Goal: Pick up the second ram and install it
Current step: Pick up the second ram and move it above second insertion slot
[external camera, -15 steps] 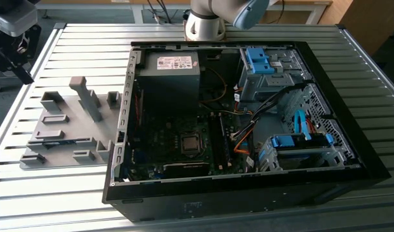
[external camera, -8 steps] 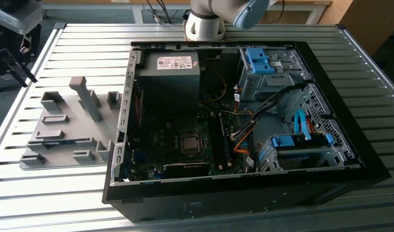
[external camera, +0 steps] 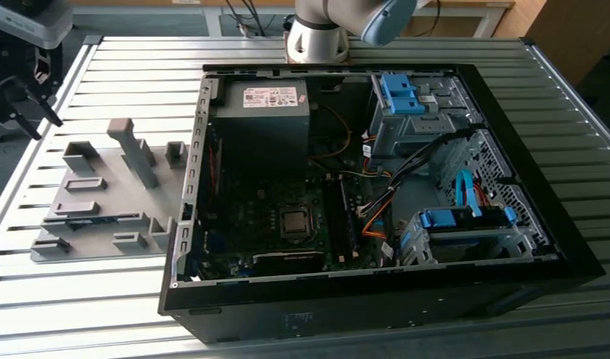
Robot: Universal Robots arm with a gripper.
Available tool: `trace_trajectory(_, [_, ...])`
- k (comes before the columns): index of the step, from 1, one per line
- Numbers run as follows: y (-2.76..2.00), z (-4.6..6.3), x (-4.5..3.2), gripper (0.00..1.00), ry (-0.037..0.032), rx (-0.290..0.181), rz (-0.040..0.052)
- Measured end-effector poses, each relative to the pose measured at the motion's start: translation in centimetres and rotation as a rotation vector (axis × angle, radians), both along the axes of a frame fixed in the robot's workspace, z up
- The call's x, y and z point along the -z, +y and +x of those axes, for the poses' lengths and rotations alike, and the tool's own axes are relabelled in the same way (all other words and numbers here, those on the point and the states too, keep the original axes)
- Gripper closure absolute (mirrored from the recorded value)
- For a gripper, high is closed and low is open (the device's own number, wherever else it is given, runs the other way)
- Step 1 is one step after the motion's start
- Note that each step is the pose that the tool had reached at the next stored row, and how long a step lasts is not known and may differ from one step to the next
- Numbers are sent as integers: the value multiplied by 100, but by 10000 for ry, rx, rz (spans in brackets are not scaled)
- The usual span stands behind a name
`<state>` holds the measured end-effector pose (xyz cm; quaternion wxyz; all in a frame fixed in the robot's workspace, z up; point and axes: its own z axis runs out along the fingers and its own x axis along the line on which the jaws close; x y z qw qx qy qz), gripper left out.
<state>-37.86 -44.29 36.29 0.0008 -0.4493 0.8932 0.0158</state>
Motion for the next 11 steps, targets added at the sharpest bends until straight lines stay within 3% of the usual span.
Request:
trace_trajectory(1, [-2, -5, 4, 69, 0, -76, 0])
trace_trajectory(2, [-4, -17, 10, 63, -1, -105, 1])
trace_trajectory(7, [-11, -105, 30, 63, 0, -235, 0])
trace_trajectory(11, [-11, -107, 51, 63, -1, -900, 1])
